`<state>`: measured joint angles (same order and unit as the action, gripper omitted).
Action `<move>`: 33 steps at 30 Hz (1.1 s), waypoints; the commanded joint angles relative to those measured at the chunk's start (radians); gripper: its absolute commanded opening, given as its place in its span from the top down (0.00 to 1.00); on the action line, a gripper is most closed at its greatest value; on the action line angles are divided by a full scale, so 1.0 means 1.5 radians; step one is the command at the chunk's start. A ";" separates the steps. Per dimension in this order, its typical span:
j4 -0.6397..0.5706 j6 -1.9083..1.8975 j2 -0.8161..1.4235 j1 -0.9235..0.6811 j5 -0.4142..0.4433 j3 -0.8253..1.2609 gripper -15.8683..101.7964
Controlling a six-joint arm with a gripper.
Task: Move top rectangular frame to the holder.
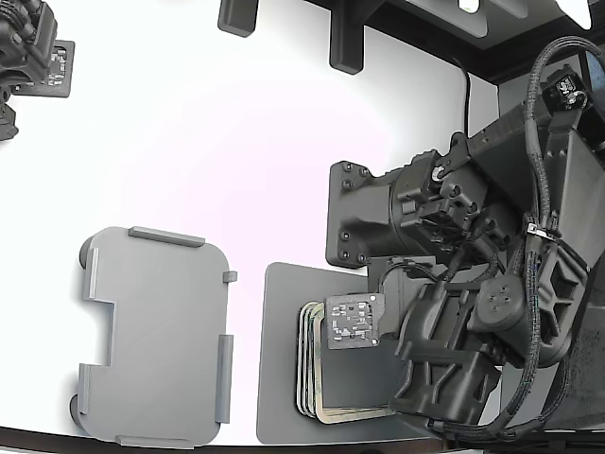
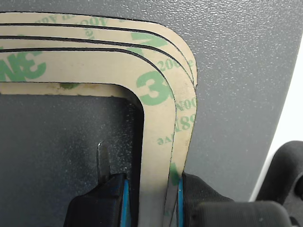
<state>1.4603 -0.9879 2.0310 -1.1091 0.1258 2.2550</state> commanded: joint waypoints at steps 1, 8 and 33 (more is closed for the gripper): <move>-0.003 -0.001 0.017 0.014 0.001 -0.011 0.53; -0.008 0.004 0.020 0.019 0.000 -0.004 0.55; 0.088 0.040 -0.024 0.052 -0.013 -0.116 0.95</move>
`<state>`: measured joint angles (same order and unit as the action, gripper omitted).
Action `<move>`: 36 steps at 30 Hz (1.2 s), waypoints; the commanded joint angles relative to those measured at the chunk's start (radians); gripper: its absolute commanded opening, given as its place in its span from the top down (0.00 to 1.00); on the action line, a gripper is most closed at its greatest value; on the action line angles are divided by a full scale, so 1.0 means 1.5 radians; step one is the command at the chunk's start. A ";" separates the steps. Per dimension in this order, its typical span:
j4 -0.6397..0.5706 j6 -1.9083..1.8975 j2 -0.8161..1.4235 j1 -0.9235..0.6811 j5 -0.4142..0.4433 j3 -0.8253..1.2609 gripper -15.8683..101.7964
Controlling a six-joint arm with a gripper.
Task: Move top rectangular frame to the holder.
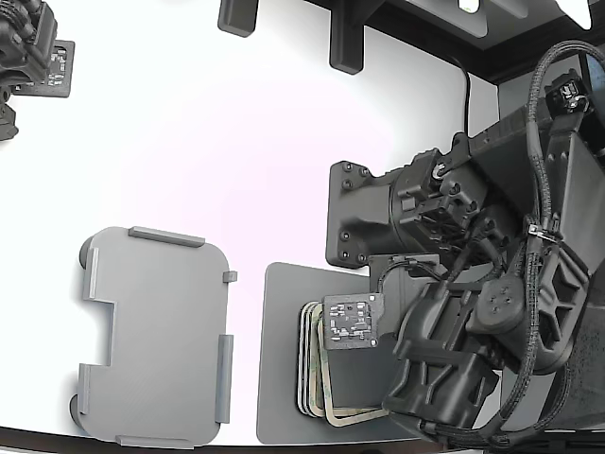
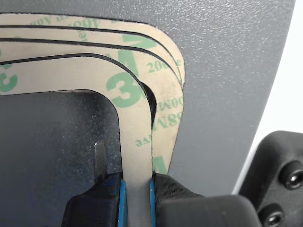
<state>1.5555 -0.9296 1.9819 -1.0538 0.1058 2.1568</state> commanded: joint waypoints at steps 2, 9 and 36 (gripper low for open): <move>0.049 -0.009 0.004 0.018 0.007 -0.084 0.95; 0.067 -0.199 0.010 0.036 0.028 -0.191 0.95; 0.067 -0.888 -0.332 0.329 0.028 -0.557 0.96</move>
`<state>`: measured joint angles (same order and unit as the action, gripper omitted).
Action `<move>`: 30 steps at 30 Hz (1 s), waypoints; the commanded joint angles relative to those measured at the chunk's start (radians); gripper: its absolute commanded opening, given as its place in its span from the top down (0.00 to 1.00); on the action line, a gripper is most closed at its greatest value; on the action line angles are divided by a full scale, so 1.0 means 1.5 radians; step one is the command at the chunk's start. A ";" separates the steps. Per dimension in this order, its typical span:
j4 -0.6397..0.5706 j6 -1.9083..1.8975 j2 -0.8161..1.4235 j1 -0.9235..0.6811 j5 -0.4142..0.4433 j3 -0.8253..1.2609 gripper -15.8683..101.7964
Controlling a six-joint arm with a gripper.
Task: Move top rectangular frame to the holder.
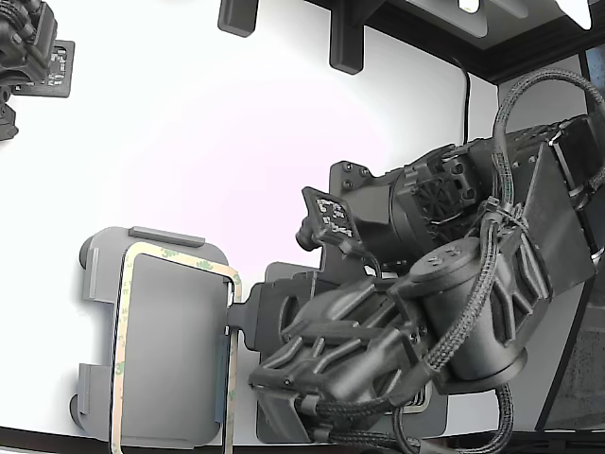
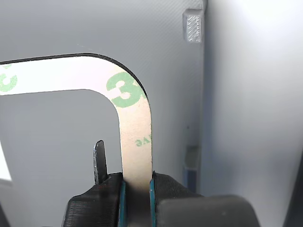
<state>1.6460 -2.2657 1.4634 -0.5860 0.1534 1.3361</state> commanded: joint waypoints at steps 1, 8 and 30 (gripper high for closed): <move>0.007 0.010 0.013 0.025 -0.010 -0.003 0.96; 0.007 0.081 0.007 0.063 -0.024 0.026 0.96; 0.007 0.123 -0.058 0.078 -0.031 -0.021 0.96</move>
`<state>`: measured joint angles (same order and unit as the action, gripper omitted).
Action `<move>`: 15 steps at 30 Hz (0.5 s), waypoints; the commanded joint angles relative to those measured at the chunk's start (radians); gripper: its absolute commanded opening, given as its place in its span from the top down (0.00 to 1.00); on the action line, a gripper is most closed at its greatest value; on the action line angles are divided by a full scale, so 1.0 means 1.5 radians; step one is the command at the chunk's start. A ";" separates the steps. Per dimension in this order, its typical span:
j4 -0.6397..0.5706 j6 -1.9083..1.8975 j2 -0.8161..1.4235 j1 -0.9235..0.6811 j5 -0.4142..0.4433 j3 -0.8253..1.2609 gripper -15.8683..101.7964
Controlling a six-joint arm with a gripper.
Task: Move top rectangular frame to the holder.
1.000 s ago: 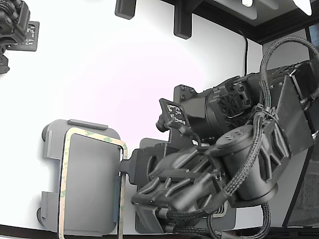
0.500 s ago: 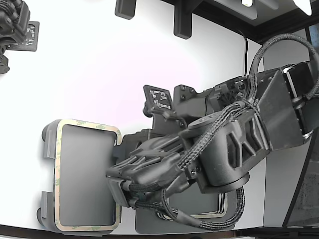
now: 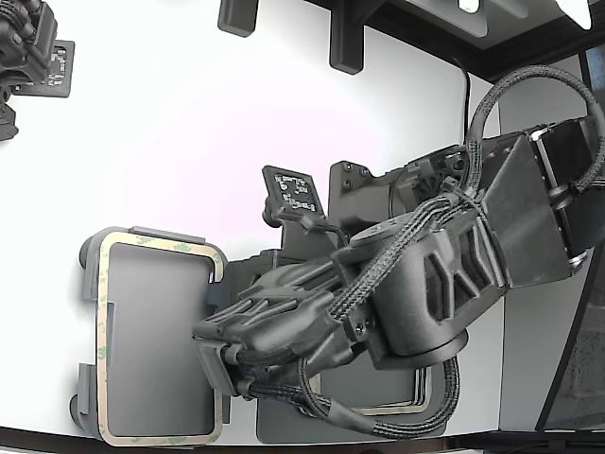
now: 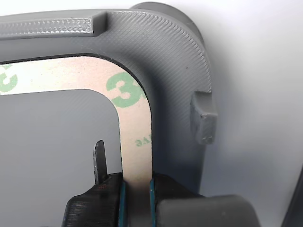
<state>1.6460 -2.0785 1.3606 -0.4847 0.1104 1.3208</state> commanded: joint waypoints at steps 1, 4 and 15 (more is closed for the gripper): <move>0.007 -0.005 0.009 0.010 -0.003 -0.012 0.96; 0.007 -0.011 0.006 0.010 -0.003 -0.013 0.96; 0.007 -0.017 -0.002 0.009 -0.013 -0.009 0.96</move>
<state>1.6460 -2.1016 1.3376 -0.4847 0.0920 1.3208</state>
